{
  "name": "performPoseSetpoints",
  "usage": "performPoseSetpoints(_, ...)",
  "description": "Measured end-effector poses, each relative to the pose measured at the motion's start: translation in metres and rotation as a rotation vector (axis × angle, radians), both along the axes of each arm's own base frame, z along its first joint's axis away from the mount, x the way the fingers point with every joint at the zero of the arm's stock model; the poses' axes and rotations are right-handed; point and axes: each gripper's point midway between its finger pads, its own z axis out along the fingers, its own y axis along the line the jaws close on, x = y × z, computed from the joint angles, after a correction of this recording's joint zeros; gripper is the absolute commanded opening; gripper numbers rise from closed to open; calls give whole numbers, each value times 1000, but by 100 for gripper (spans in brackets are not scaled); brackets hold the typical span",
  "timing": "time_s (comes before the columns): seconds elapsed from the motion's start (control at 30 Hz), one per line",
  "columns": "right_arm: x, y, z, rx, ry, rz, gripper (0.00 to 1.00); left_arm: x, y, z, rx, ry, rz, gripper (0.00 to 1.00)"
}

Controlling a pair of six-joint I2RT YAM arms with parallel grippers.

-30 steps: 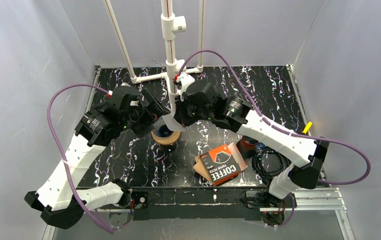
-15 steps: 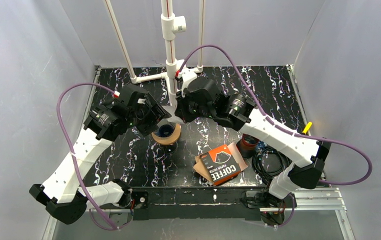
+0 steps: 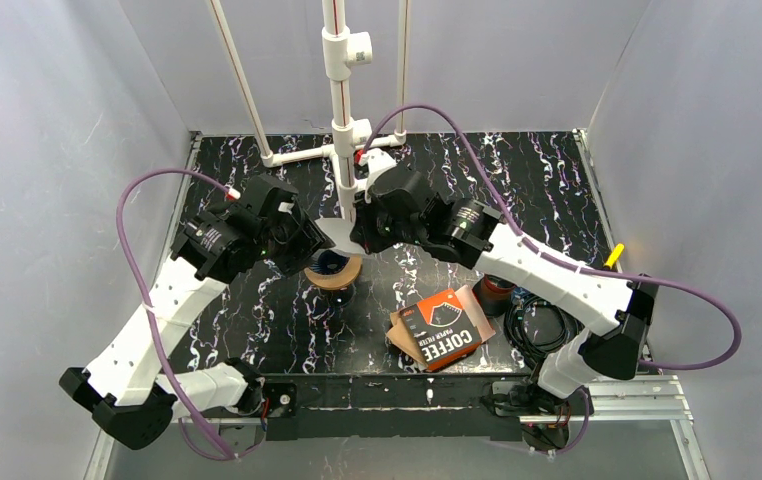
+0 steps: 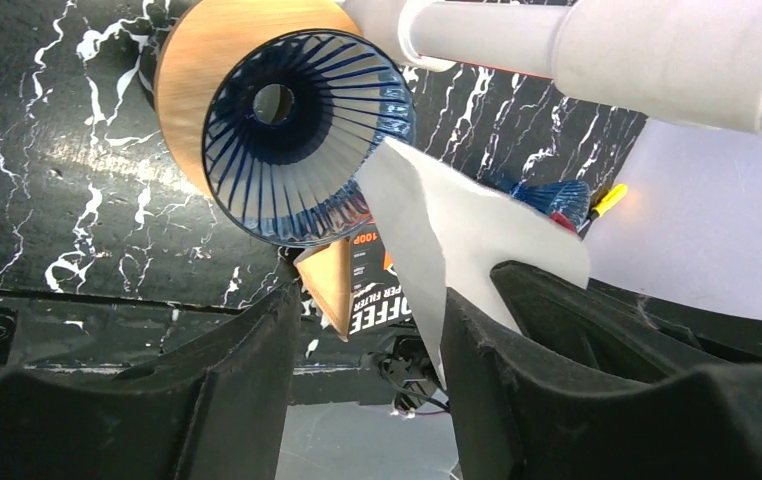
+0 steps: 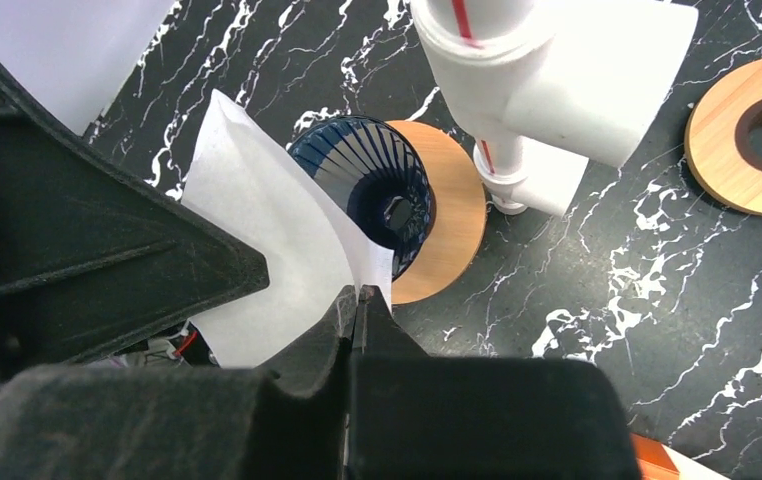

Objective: Place the coffee filter in the dripper
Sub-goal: Place the coffee filter in the coffee dripper.

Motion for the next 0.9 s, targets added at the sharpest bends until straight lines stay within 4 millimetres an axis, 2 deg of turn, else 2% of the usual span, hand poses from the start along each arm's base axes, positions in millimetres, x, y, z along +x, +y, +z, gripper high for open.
performPoseSetpoints(0.17, -1, 3, 1, 51, 18, -24, 1, -4, 5, -7, 14, 14, 9, 43)
performPoseSetpoints(0.33, -5, 0, 1, 109, 47, -54, 3, -4, 6, -15, 31, 32, 16, 23)
performPoseSetpoints(0.43, -6, -1, -3, 135, 70, -73, 8, -2, 7, -17, 43, 31, 21, 5)
performPoseSetpoints(0.53, -7, 0, -8, 150, 89, -86, 17, 0, 8, -17, 57, 21, 14, 0)
performPoseSetpoints(0.57, -7, 1, -8, 156, 93, -89, 25, 0, 9, -18, 65, 18, 4, 0)
performPoseSetpoints(0.77, -7, 4, -7, 171, 98, -86, 56, 5, 6, -14, 115, -4, -74, 0)
performPoseSetpoints(0.9, -4, 5, -11, 163, 104, -83, 64, 8, 0, -11, 138, -15, -148, 0)
